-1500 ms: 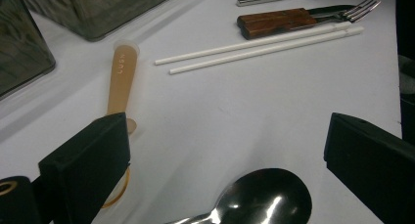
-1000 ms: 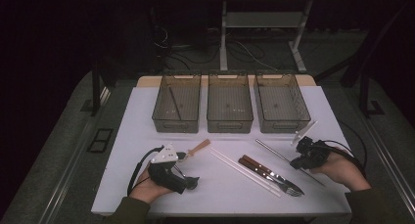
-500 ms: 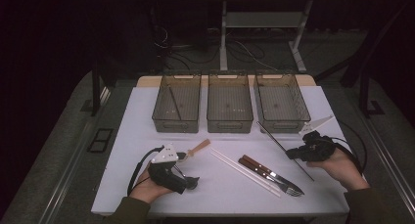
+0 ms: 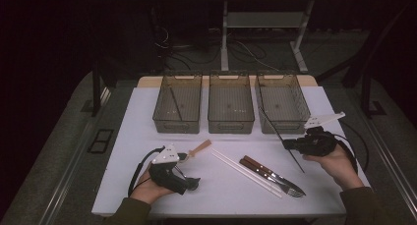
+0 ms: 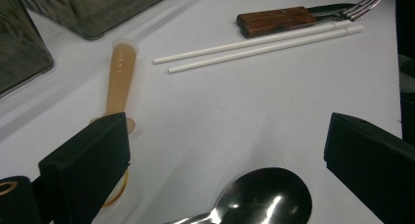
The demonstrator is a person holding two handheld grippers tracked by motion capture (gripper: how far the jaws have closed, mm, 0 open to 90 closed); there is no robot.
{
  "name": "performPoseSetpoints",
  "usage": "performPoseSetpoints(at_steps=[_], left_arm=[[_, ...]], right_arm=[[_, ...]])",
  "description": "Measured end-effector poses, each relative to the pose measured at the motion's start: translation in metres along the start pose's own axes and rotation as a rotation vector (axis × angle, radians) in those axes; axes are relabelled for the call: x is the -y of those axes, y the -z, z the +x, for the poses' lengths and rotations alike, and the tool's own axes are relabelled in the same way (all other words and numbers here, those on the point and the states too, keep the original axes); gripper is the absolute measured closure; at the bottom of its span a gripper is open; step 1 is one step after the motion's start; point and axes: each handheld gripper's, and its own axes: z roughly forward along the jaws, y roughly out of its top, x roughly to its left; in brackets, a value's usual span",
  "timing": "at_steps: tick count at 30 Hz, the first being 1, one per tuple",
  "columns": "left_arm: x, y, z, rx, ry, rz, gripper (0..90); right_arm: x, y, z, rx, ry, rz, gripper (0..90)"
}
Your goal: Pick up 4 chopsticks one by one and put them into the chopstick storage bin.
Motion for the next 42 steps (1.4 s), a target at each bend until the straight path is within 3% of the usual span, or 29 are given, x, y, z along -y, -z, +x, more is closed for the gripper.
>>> performPoseSetpoints(at_steps=[19,31,42], left_arm=[[0.0,0.0,0.0,0.0,0.0,-0.001,1.9],[0.0,0.001,0.001,0.001,0.0,-0.006,1.9],[0.001,0.0,0.001,0.002,0.009,-0.005,1.9]], right_arm=[[-0.029,-0.023,0.009,-0.022,0.009,-0.094,85.4],[-0.062,-0.041,0.021,-0.039,0.017,-0.16,85.4],[-0.09,-0.056,0.03,-0.03,0.02,-0.18,85.4]])
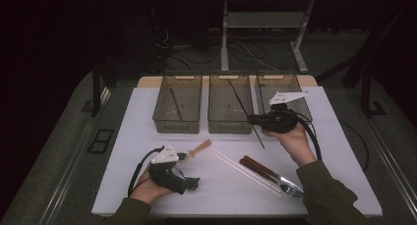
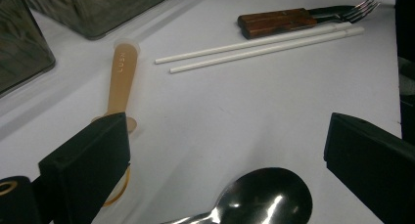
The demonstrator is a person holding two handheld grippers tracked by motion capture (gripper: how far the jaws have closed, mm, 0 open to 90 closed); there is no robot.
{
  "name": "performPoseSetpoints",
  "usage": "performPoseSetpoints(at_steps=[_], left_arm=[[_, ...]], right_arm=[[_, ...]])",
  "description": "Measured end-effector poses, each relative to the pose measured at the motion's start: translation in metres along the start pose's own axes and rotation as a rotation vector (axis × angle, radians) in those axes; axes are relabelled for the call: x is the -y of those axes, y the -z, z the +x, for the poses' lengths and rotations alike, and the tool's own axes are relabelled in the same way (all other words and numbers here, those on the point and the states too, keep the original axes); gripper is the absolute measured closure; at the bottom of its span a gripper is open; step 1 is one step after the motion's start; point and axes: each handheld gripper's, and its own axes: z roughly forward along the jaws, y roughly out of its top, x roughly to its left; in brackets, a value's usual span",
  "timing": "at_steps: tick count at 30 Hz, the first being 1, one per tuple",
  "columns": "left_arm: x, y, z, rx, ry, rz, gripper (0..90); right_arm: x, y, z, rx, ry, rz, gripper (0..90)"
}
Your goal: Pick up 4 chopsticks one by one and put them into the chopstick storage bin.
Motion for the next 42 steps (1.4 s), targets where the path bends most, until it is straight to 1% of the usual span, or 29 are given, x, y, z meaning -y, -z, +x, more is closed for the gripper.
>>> performPoseSetpoints(at_steps=[8,10,15,19,23,27,31,33,36,42], left_arm=[[0.0,0.0,0.0,-0.004,0.0,0.004,2.0],[0.0,-0.001,0.0,-0.002,-0.001,0.007,2.0],[0.0,-0.001,0.0,0.0,-0.003,0.012,2.1],[0.0,-0.001,0.0,0.001,-0.002,0.012,2.1],[0.0,-0.001,0.0,0.0,0.0,0.011,2.3],[0.0,-0.001,0.0,-0.001,0.0,0.01,2.3],[0.0,-0.001,0.001,0.001,0.0,0.008,2.3],[0.0,-0.002,0.001,0.006,0.01,0.006,2.3],[0.0,-0.002,0.001,0.002,0.008,0.009,2.4],[0.0,-0.001,0.001,0.002,0.008,0.003,2.5]], right_arm=[[-0.021,-0.02,0.009,0.009,0.004,-0.023,85.4],[-0.027,-0.026,0.011,0.005,0.005,-0.029,85.4],[-0.041,-0.042,0.016,0.009,0.009,-0.024,85.4],[-0.054,-0.055,0.02,0.001,0.015,-0.025,85.4],[-0.067,-0.068,0.026,-0.004,0.025,-0.027,85.4],[-0.08,-0.08,0.033,-0.011,0.024,-0.033,85.4],[-0.093,-0.093,0.04,-0.012,0.032,-0.044,85.4],[-0.1,-0.099,0.043,-0.01,0.039,-0.048,85.3],[-0.11,-0.108,0.048,-0.008,0.044,-0.053,85.4],[-0.125,-0.126,0.055,-0.01,0.049,-0.064,85.4]])
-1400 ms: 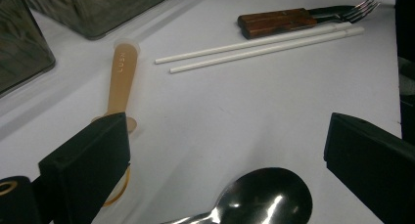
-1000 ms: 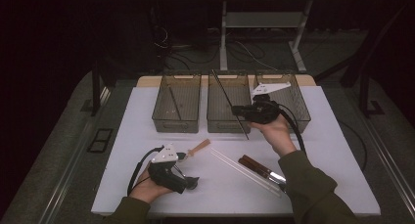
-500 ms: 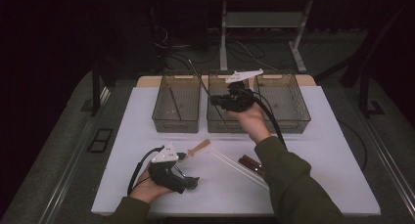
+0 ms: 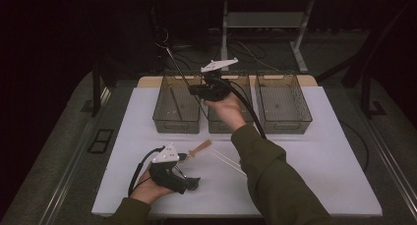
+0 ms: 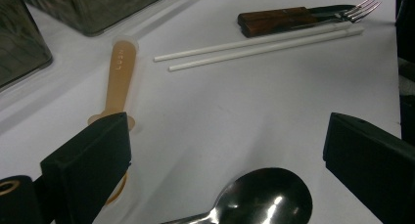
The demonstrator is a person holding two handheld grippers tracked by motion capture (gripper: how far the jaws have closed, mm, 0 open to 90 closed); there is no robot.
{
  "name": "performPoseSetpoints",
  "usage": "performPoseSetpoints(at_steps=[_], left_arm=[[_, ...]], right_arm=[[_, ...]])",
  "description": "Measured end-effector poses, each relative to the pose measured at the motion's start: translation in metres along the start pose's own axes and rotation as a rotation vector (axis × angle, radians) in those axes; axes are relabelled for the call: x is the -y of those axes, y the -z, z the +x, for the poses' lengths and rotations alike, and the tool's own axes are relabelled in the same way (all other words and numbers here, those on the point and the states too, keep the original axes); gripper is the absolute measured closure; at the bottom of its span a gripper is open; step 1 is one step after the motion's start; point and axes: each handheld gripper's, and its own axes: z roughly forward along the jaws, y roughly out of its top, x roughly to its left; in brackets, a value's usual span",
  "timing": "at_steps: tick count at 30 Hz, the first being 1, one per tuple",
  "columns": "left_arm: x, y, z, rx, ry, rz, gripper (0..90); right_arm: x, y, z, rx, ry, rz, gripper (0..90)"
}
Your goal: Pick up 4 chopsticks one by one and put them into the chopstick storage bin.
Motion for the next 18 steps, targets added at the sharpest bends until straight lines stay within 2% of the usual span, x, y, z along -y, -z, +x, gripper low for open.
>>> performPoseSetpoints(at_steps=[3,7,18], left_arm=[[0.0,0.0,0.0,0.001,0.001,-0.004,2.5],[0.0,0.001,0.0,0.003,0.002,-0.005,2.5],[-0.001,0.0,-0.001,0.009,0.004,-0.012,2.4]], right_arm=[[-0.004,-0.009,0.002,0.009,0.008,-0.004,85.4],[-0.007,-0.021,0.001,0.019,-0.008,-0.008,85.3],[0.004,-0.048,-0.004,0.044,-0.041,0.011,85.4]])
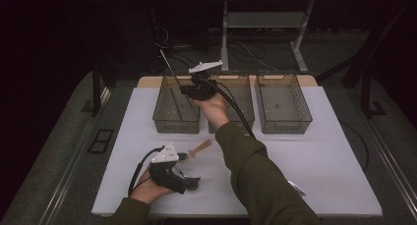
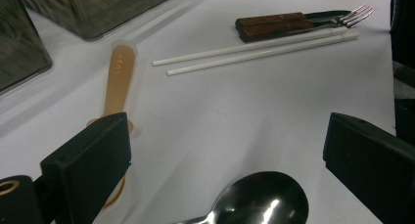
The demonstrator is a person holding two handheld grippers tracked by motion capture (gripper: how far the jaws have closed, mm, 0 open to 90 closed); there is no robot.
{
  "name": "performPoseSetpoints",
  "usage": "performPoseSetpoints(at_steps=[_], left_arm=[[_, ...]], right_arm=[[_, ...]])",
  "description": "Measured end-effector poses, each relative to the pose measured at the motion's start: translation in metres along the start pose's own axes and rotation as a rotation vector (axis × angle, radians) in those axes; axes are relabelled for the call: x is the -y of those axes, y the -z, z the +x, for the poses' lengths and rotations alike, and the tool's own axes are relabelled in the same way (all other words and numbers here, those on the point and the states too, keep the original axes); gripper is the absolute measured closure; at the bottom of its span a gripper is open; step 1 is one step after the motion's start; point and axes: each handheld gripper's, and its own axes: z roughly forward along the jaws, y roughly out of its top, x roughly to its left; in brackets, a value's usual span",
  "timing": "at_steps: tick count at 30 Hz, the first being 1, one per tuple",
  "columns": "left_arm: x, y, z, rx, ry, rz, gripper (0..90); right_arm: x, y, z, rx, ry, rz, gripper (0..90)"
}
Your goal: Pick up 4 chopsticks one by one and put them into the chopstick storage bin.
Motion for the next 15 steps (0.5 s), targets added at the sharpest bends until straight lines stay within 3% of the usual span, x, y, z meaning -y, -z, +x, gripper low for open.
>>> performPoseSetpoints(at_steps=[15], left_arm=[[0.0,0.0,-0.001,0.007,-0.007,0.002,2.5]], right_arm=[[0.027,-0.03,-0.001,0.014,-0.035,0.071,85.3]])
